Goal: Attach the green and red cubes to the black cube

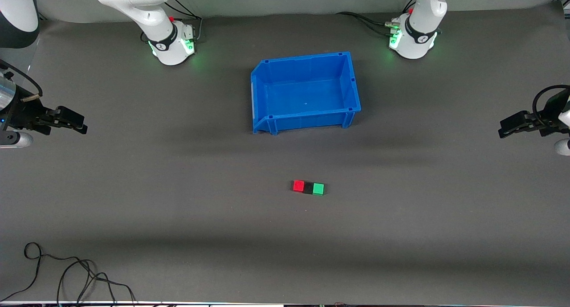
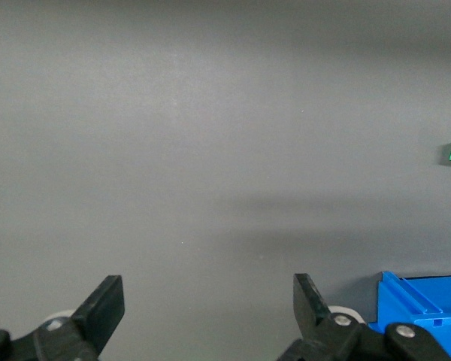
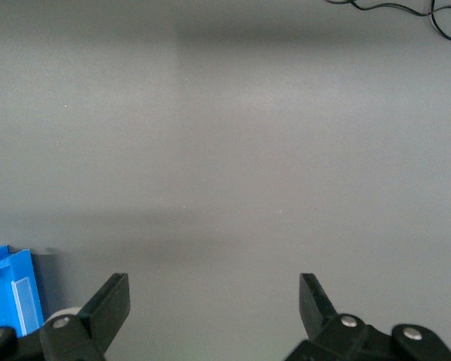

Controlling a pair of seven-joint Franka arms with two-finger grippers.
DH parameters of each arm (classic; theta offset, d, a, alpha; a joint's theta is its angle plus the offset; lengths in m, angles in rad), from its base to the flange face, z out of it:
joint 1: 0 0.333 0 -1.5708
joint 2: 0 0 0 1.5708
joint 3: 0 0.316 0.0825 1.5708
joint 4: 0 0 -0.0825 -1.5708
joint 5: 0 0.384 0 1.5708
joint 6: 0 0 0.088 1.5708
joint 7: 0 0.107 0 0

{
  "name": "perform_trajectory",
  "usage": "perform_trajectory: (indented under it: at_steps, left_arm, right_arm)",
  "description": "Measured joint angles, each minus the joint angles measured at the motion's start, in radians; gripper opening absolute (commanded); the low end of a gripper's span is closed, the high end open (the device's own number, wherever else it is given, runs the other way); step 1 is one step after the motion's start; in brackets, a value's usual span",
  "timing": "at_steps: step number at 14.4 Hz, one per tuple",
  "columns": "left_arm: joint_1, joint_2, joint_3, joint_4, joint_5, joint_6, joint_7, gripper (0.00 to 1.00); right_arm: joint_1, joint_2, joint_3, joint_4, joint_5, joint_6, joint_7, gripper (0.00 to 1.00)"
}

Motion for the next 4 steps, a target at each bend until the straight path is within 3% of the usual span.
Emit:
perform_trajectory:
  at_steps: [4]
  left_arm:
    - [0.0,0.019,0.0,0.007,0.0,0.001,0.006,1.0]
  right_arm:
    - [0.0,0.0,0.001,0.0,0.007,-0.001,0.0,1.0]
